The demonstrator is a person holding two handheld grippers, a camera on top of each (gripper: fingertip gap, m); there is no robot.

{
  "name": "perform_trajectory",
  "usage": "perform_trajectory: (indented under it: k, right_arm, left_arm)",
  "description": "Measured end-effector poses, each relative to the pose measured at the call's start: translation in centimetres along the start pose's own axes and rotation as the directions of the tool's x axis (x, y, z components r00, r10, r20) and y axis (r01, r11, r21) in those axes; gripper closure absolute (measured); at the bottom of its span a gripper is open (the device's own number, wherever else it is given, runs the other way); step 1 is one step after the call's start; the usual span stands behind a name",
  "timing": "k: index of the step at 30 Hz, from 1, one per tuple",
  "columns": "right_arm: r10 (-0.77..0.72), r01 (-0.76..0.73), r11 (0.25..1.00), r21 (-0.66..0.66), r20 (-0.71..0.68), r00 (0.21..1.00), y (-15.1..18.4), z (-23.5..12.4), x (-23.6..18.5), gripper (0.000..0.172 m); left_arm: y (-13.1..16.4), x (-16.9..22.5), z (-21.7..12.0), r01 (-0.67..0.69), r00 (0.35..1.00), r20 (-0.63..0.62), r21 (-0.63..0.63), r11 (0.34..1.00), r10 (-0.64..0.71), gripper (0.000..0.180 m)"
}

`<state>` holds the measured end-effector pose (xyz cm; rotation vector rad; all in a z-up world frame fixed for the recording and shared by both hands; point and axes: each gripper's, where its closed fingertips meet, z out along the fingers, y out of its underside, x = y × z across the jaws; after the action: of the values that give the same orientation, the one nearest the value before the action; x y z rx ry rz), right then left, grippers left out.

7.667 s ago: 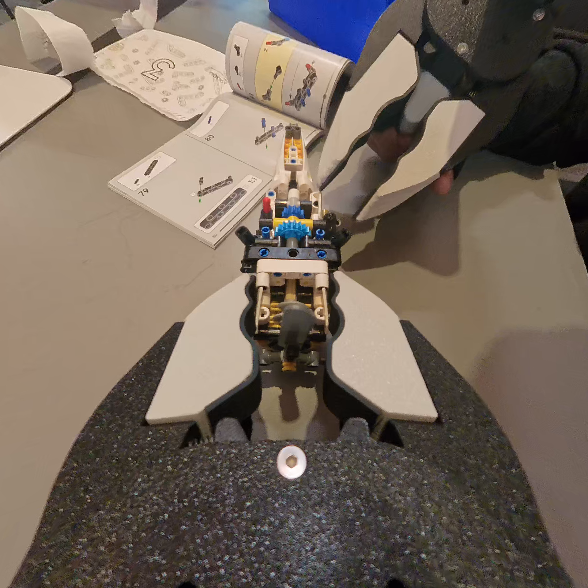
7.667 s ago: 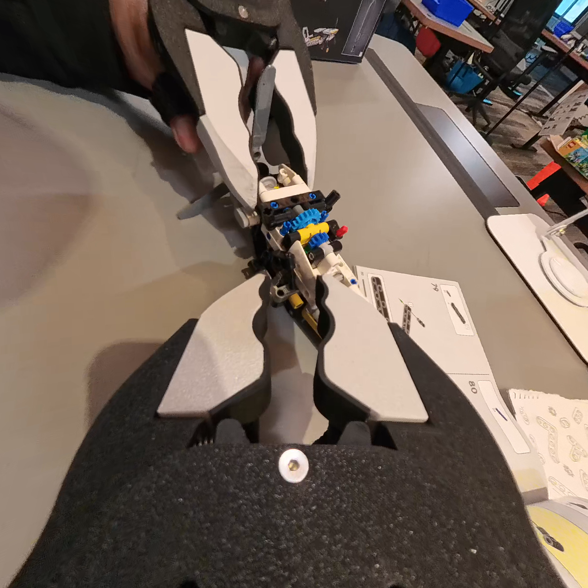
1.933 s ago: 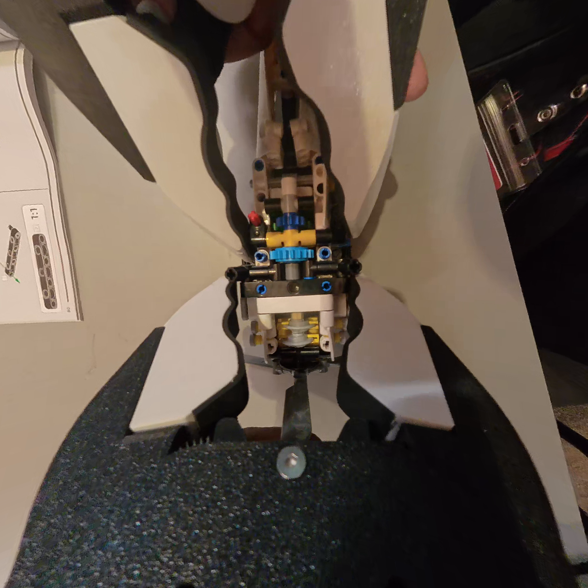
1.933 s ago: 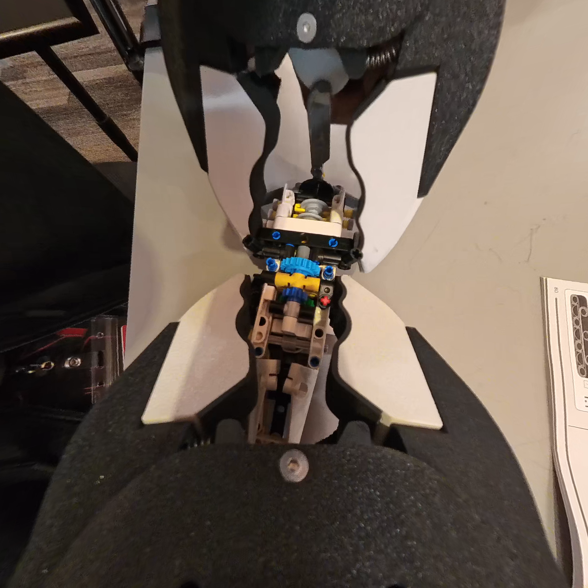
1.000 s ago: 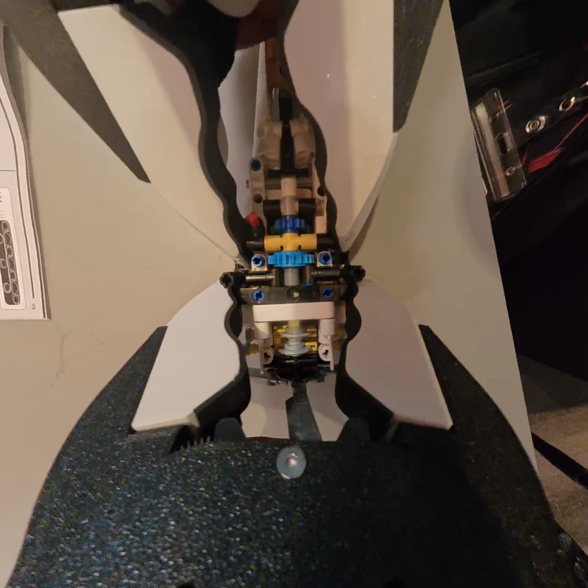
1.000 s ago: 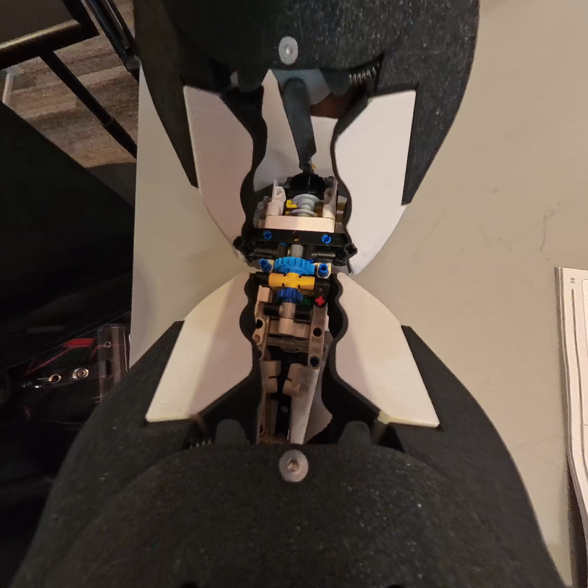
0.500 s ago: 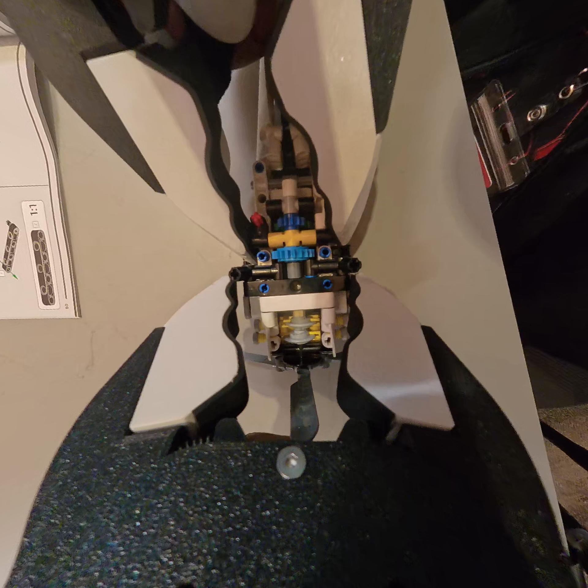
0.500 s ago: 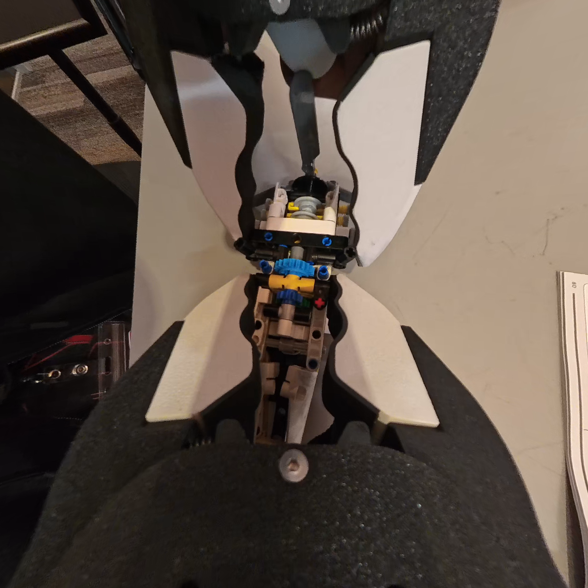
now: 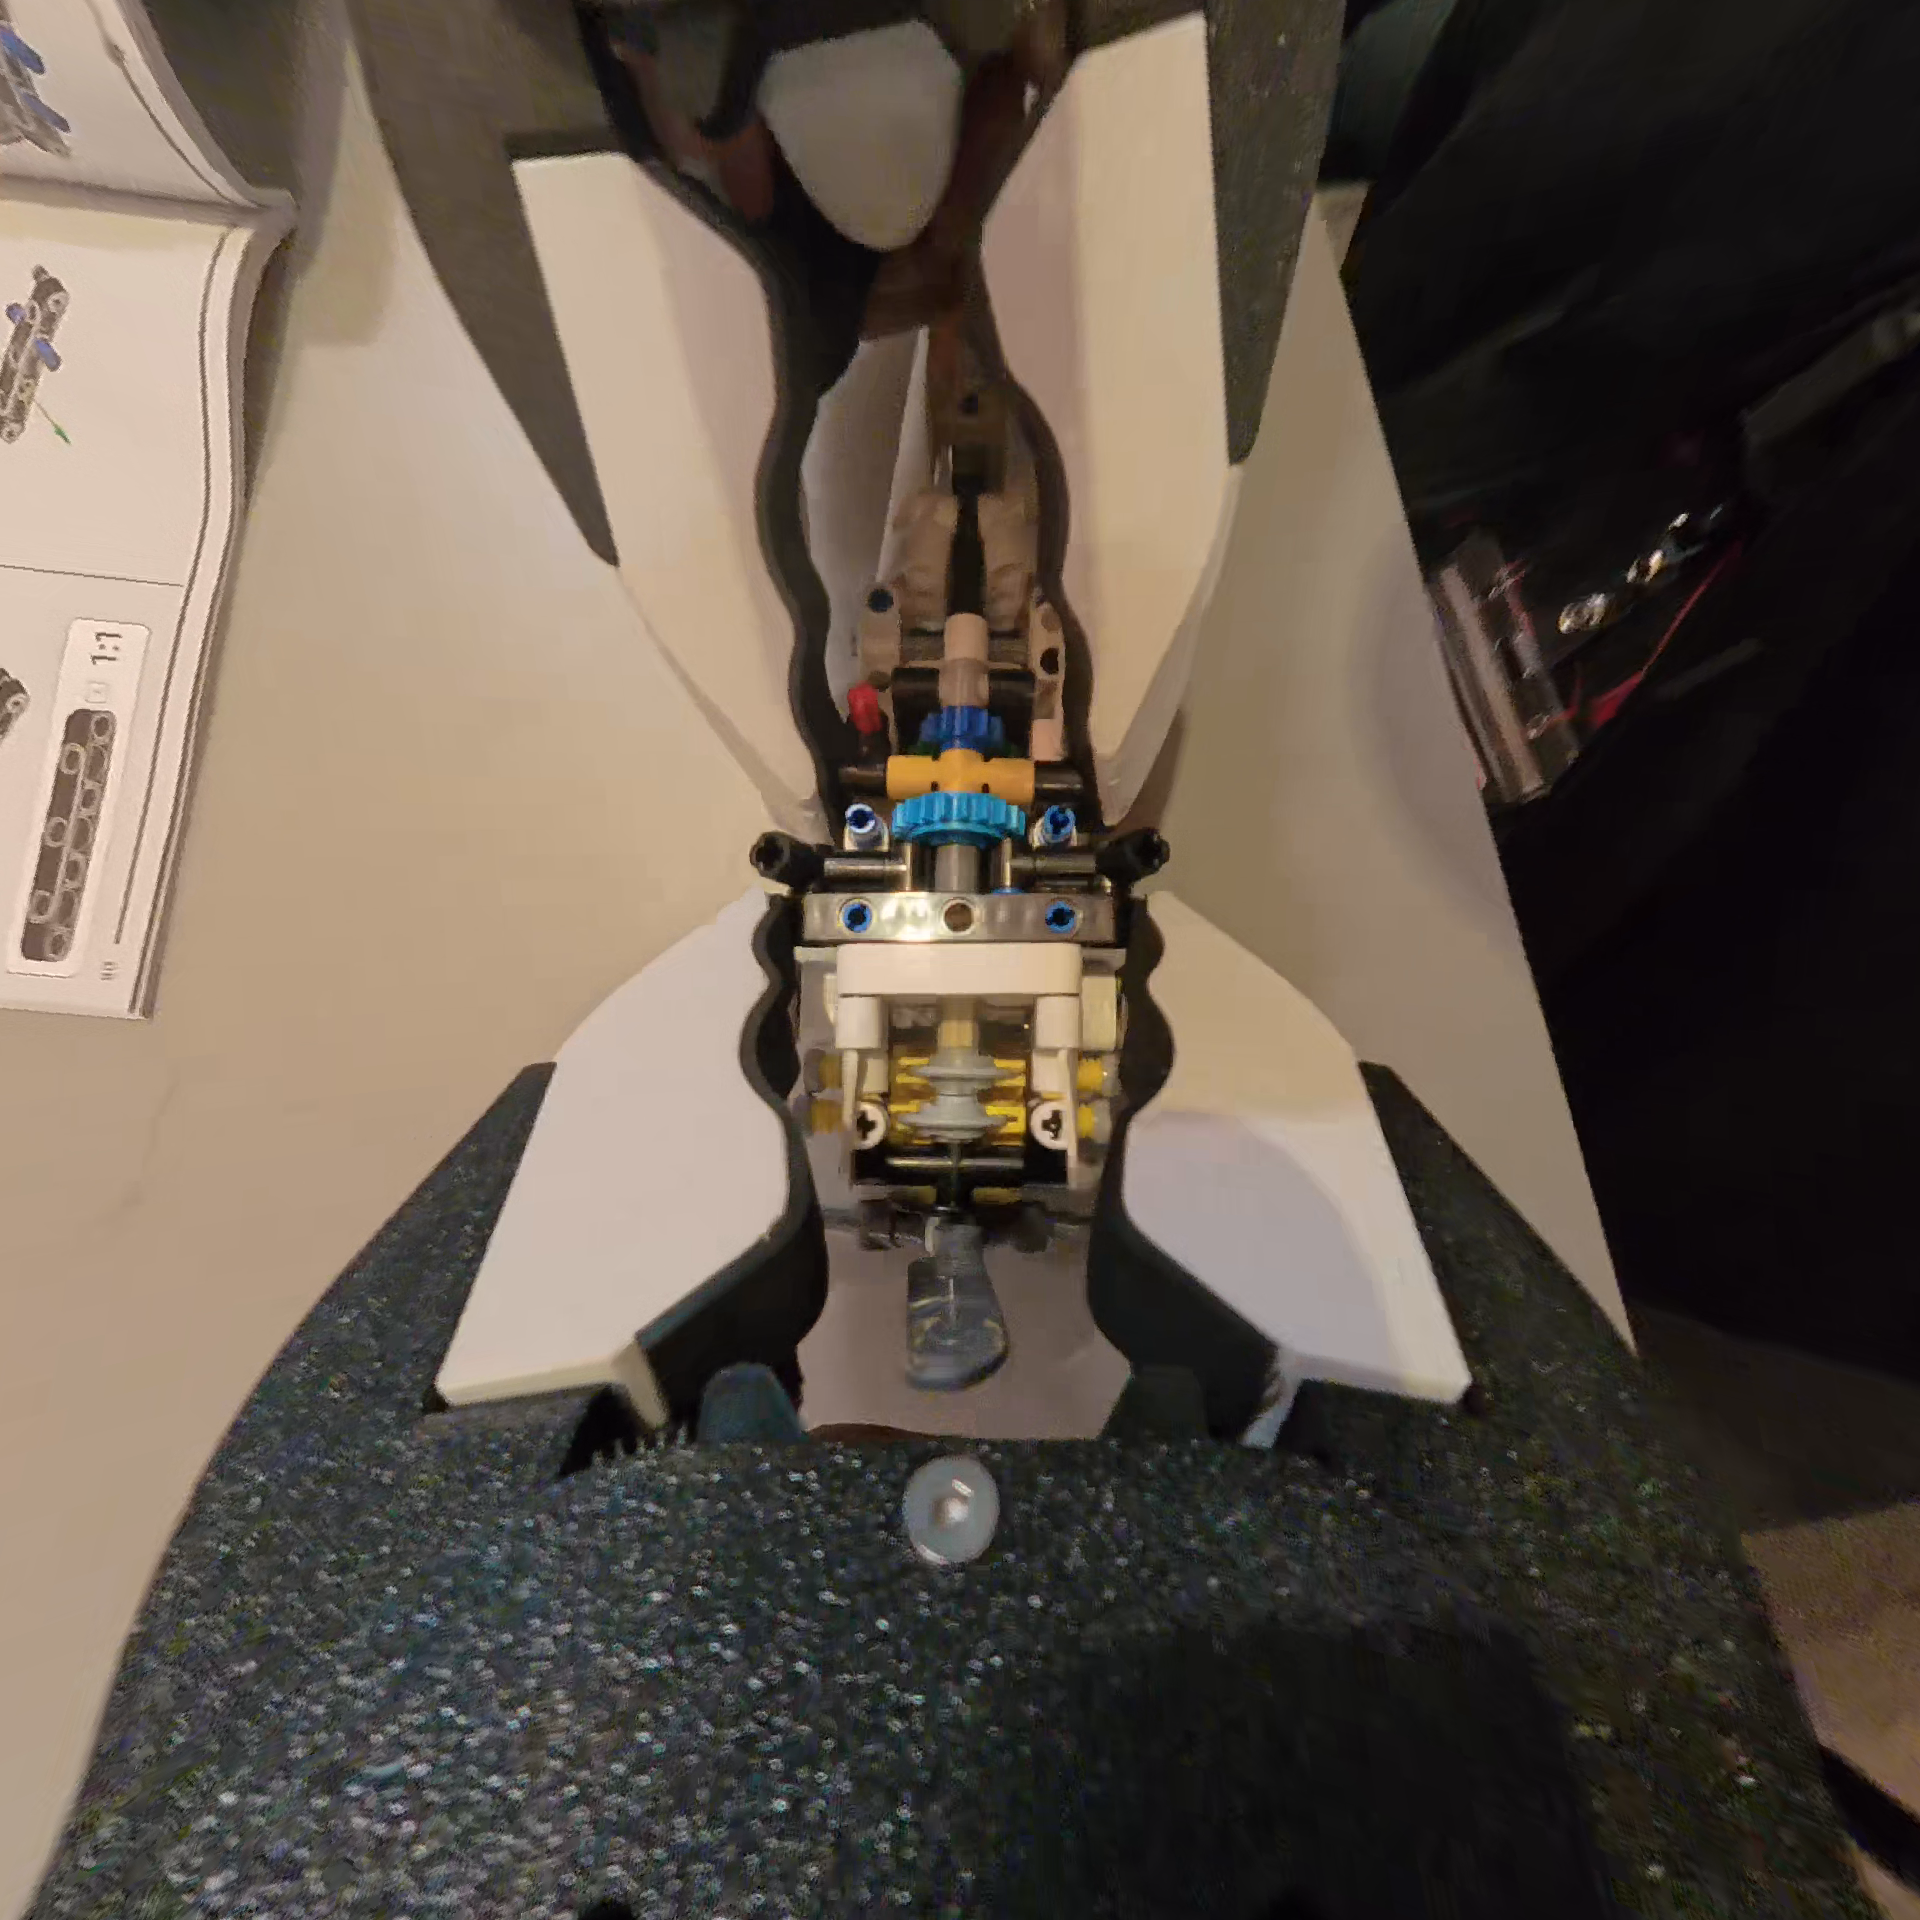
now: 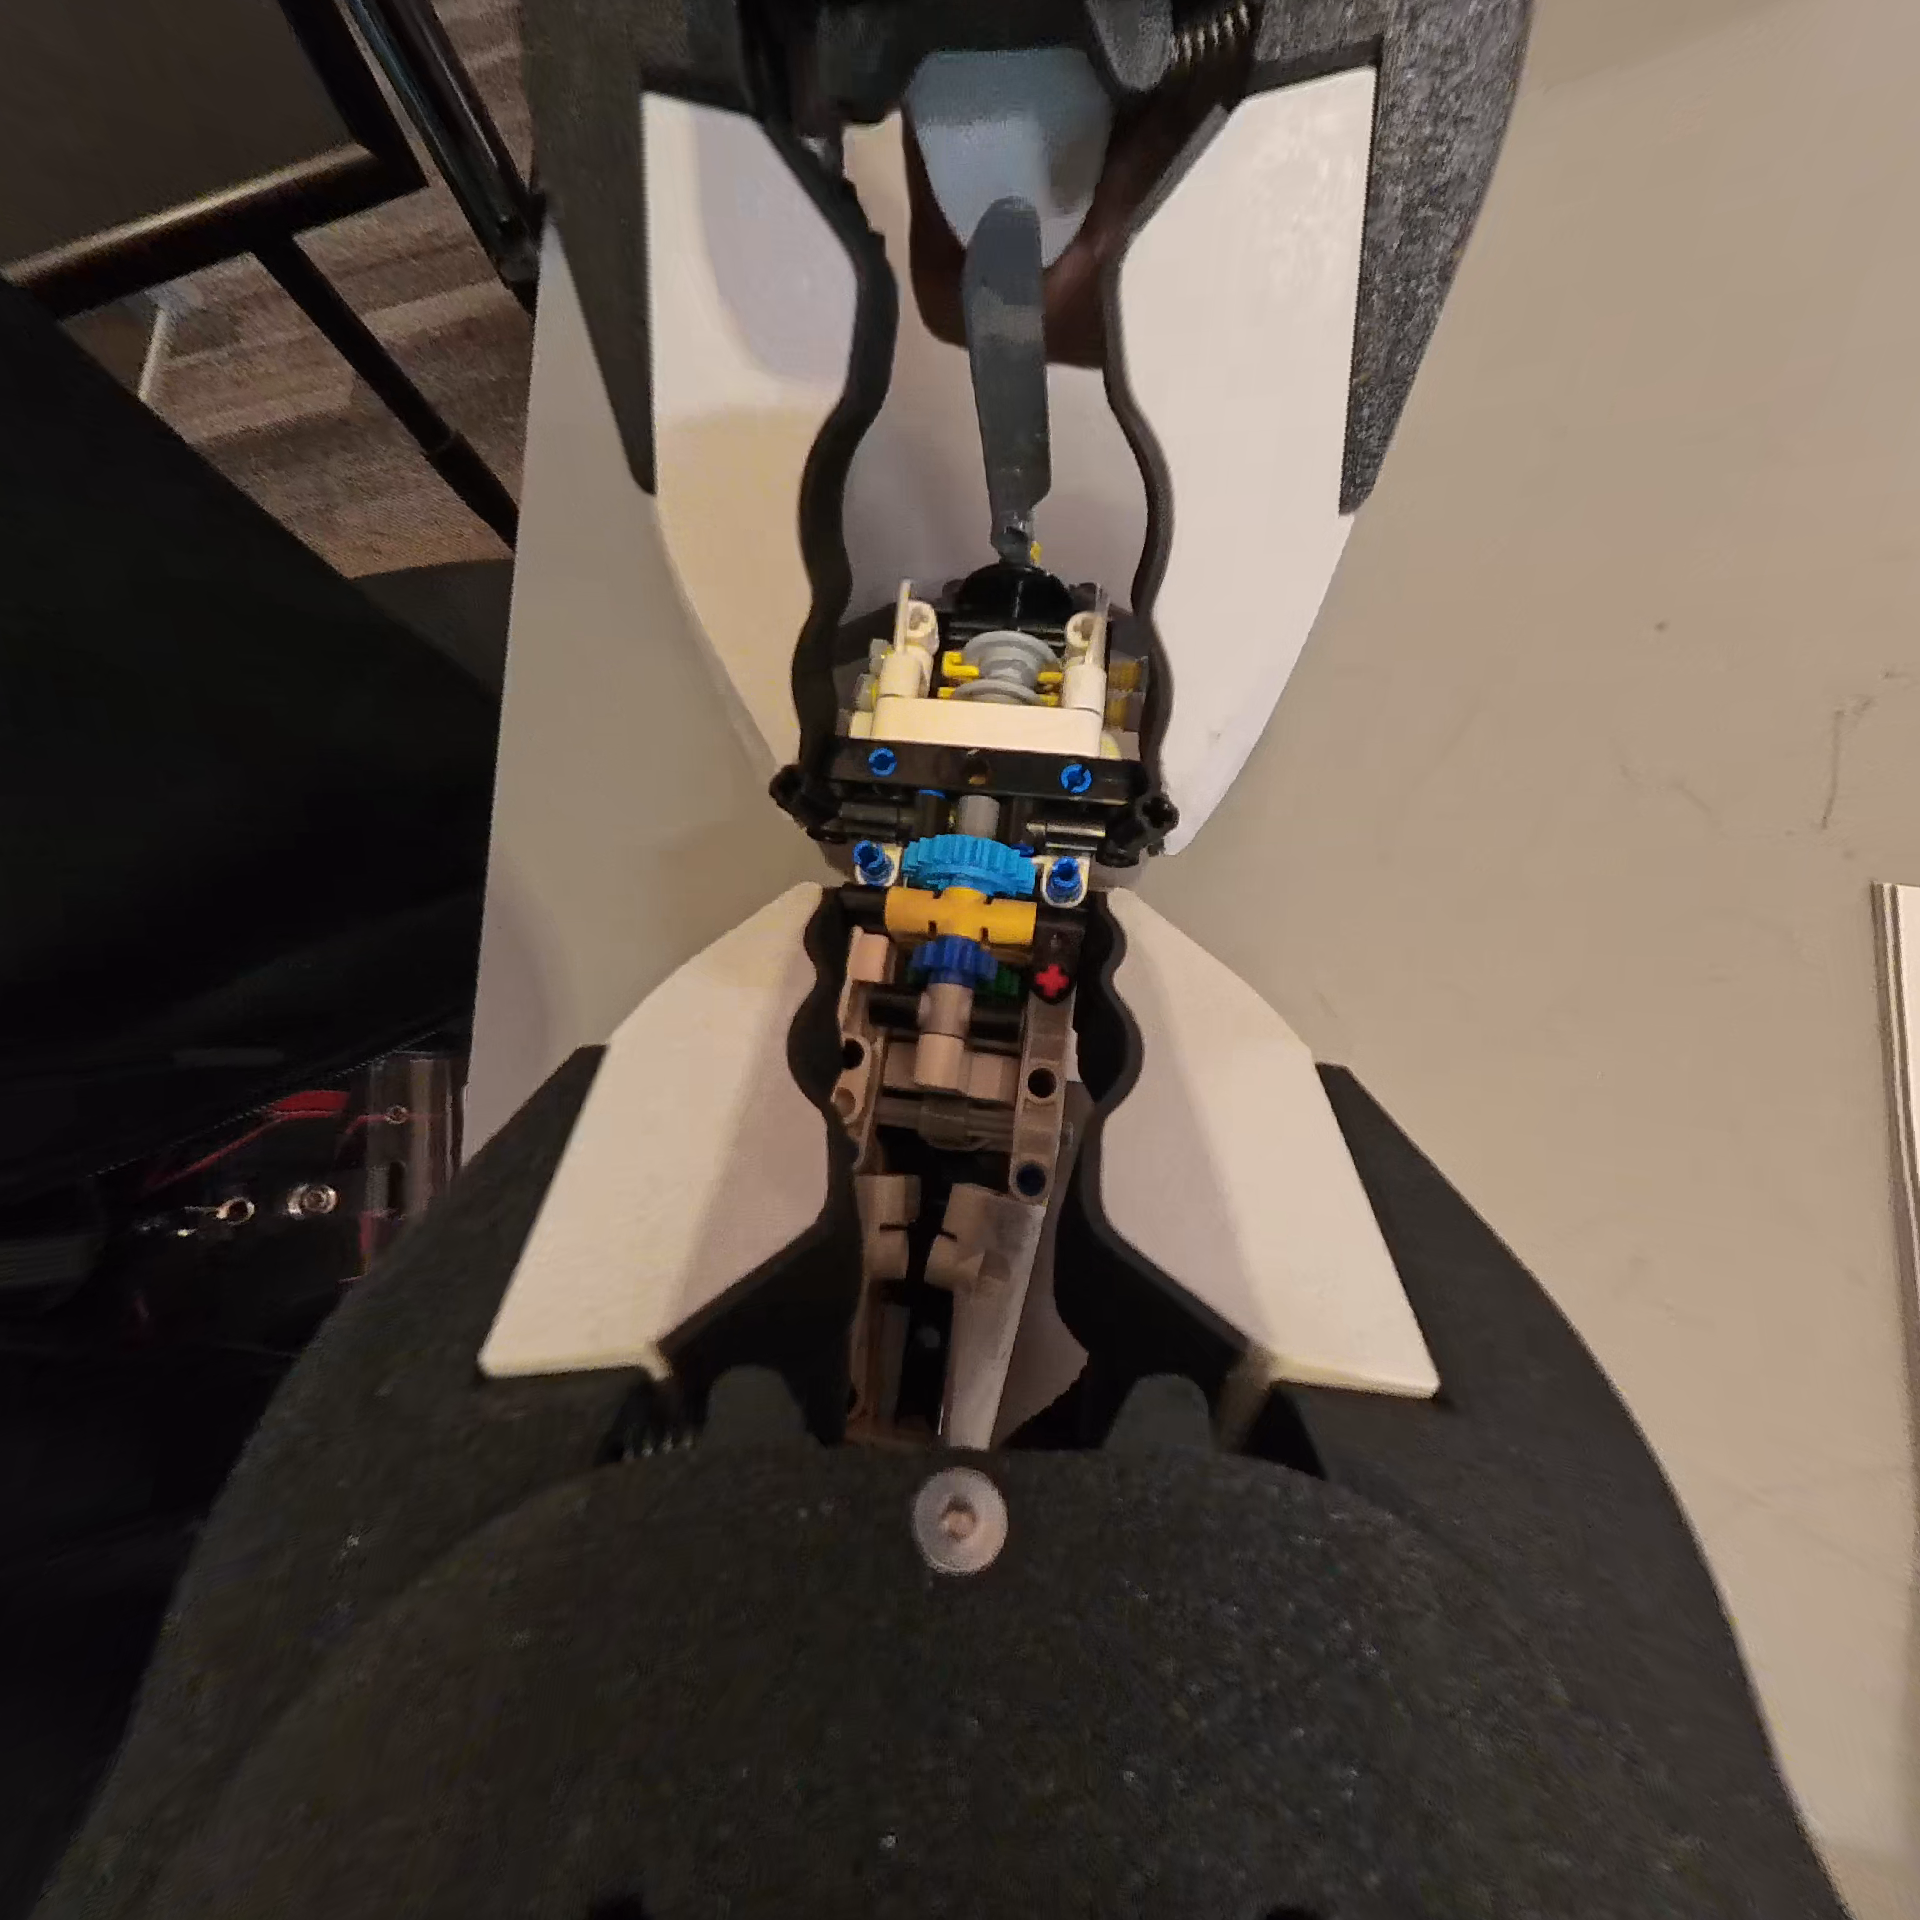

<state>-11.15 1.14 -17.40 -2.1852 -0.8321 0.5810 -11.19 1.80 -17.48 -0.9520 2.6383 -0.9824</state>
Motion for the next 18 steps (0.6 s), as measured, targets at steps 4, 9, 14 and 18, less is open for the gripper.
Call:
perform_trajectory:
  k: [4, 9, 14, 18]
  right_arm:
    - [0.003, -0.003, 1.000, 0.013, 0.002, 1.000, -0.09, -0.08, -0.03, 0.127]
    - [-0.041, 0.041, 0.999, 0.003, -0.033, 0.999, -0.18, 0.05, 0.08, 0.127]
    - [-0.024, 0.024, 0.999, 0.024, -0.018, 1.000, -0.35, -0.01, 0.10, 0.127]
    - [-0.068, 0.068, 0.998, -0.001, -0.035, 0.997, -0.12, 0.14, -0.09, 0.127]
  left_arm:
    - [-0.36, 0.03, -0.13, 0.017, 1.000, -0.014, 0.083, 0.996, -0.016, 0.118]
    - [-0.13, -0.07, -0.24, -0.087, 0.995, 0.055, 0.036, 0.996, 0.085, 0.118]
    - [-0.47, 0.01, -0.48, 0.073, 0.997, -0.018, 0.108, 0.991, -0.072, 0.119]
    - [-0.76, 0.33, -0.70, 0.167, 0.984, -0.086, 0.178, 0.970, -0.154, 0.122]
